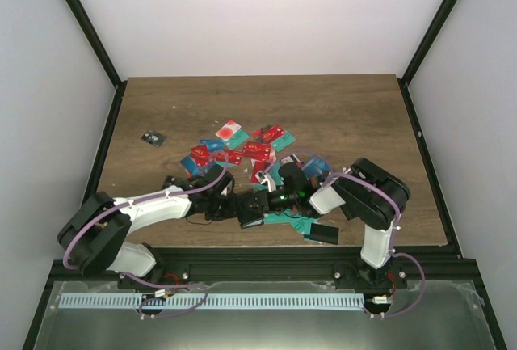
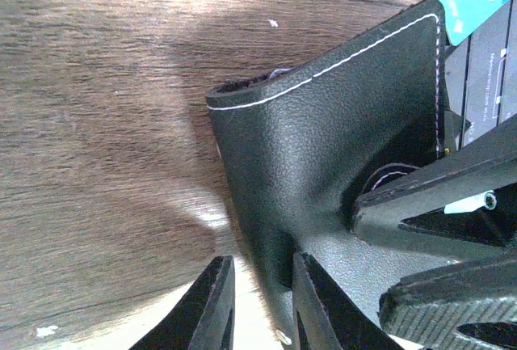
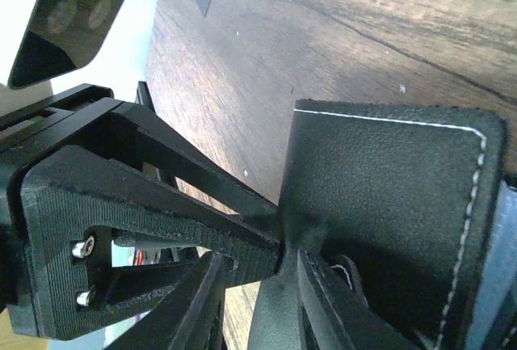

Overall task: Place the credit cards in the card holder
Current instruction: Close the card holder at the center of the board, then reset both arms

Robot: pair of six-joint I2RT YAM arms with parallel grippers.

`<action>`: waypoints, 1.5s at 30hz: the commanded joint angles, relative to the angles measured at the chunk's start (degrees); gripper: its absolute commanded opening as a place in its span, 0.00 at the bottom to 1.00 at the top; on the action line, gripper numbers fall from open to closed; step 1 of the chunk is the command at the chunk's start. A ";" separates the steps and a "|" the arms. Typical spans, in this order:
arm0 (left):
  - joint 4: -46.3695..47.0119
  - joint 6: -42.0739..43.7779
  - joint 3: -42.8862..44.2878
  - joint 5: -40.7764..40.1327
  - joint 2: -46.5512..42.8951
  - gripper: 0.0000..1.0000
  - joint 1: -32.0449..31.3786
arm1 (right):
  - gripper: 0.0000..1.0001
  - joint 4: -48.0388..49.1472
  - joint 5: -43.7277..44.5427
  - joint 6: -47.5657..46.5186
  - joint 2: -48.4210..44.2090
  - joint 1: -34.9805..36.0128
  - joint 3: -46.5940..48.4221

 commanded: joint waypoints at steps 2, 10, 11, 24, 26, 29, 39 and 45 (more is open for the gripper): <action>-1.21 1.54 -0.50 -1.06 -0.34 0.22 -0.18 | 0.29 -33.90 4.32 -1.25 4.33 -1.21 -0.17; -1.17 1.13 -0.41 -1.60 -1.03 0.22 -0.13 | 0.29 -41.69 0.11 -5.03 1.59 -2.11 5.42; -1.31 0.98 -0.34 -1.81 -1.16 0.22 -0.11 | 0.29 -42.97 -0.72 -5.39 0.71 -2.11 6.26; -3.73 0.55 2.55 -4.03 -2.18 0.24 -0.04 | 0.46 -56.76 -8.40 -9.74 -12.91 -2.10 22.54; -4.39 0.78 3.19 -4.24 -2.37 0.26 -0.09 | 0.49 -58.88 -7.09 -10.48 -14.17 -2.11 25.37; -6.72 1.80 5.23 -5.37 -3.18 0.28 0.06 | 0.58 -63.47 -2.07 -12.67 -16.27 -2.18 30.25; -20.18 13.25 18.98 -11.58 -7.35 0.71 7.27 | 1.00 -68.85 14.38 -19.18 -26.83 -5.74 37.79; -21.08 22.81 23.21 -18.11 -9.27 0.89 17.22 | 1.00 -69.79 24.50 -19.51 -31.54 -11.95 37.84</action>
